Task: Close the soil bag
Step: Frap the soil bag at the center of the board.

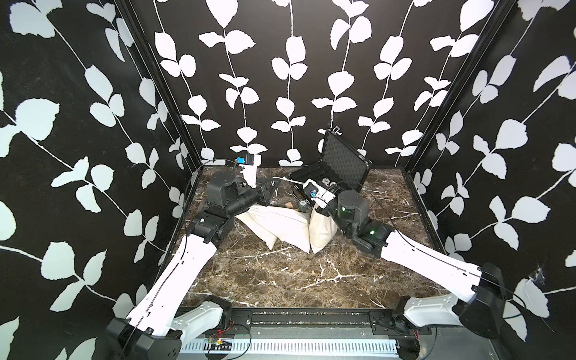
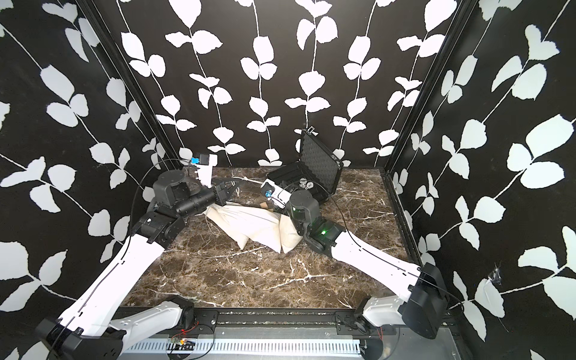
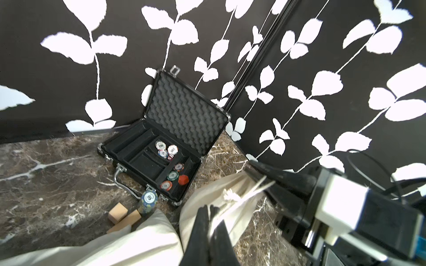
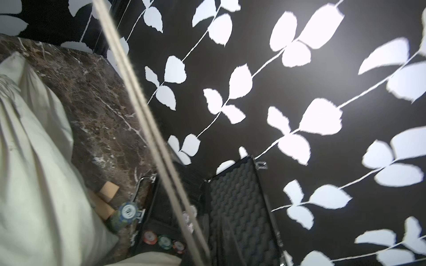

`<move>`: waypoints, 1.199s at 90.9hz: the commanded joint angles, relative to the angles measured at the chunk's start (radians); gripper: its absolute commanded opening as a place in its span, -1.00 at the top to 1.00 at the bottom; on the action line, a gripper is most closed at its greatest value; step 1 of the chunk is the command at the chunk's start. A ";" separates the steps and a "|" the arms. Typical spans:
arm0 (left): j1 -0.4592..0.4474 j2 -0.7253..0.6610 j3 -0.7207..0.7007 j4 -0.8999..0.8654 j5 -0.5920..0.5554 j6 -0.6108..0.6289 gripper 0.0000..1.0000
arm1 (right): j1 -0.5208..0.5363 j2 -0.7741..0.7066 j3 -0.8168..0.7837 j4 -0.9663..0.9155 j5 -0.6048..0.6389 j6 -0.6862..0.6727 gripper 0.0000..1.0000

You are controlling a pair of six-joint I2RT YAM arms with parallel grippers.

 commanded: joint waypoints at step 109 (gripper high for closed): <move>0.416 -0.114 -0.349 0.241 -0.181 -0.246 1.00 | -0.203 0.002 -0.198 -0.272 0.060 0.290 0.73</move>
